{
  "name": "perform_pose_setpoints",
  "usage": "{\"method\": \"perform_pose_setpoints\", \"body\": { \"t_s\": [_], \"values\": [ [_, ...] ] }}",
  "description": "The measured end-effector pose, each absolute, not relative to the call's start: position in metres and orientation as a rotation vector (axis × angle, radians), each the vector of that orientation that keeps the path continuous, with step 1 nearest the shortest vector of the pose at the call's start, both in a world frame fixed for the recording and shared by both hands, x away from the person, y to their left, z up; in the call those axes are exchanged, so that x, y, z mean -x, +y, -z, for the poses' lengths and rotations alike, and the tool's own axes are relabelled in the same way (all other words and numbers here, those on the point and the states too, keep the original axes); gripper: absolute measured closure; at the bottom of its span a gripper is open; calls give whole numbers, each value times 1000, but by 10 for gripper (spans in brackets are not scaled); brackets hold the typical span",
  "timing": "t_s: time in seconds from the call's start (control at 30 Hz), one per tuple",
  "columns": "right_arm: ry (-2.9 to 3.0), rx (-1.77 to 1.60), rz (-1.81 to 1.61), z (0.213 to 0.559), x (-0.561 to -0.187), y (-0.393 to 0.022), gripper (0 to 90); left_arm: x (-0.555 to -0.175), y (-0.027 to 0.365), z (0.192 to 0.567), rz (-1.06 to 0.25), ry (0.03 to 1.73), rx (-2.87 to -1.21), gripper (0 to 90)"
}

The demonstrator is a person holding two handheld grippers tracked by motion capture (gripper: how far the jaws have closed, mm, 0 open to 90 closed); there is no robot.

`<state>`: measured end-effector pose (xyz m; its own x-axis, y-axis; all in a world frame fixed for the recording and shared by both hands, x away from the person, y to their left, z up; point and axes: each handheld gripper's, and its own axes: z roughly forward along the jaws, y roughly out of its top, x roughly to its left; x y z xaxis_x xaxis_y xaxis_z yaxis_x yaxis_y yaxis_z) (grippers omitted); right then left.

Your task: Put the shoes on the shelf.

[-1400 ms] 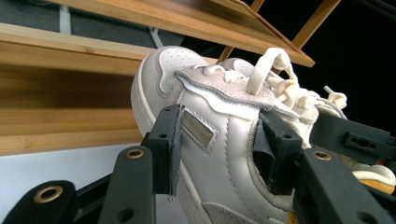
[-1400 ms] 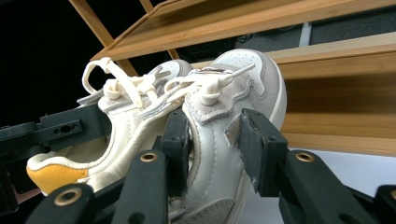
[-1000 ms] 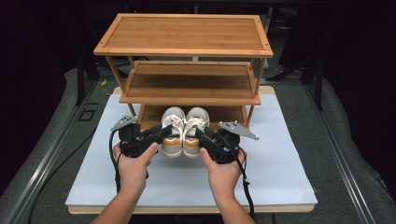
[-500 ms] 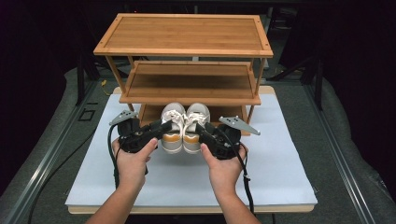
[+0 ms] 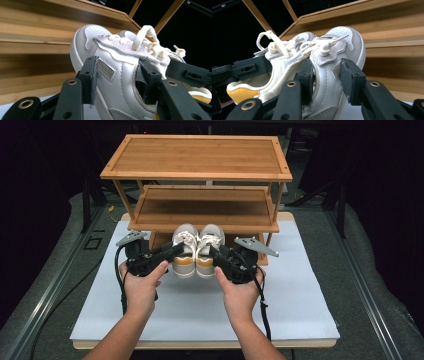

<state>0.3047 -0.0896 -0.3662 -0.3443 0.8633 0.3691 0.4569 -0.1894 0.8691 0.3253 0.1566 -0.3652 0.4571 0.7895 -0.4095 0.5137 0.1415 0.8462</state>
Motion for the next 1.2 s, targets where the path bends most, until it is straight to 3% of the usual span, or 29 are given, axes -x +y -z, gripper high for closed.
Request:
{"method": "perform_pose_setpoints", "body": {
  "t_s": [0.57, 1.2],
  "values": [
    [1718, -1531, -1532, 350, -342, -91, 636, -365, 156, 349, -284, 1190, -1505, 556],
    [1698, -1530, -1551, 346, -409, -98, 636, -434, 151, 350, -261, 1182, -1492, 557]
  ]
}}
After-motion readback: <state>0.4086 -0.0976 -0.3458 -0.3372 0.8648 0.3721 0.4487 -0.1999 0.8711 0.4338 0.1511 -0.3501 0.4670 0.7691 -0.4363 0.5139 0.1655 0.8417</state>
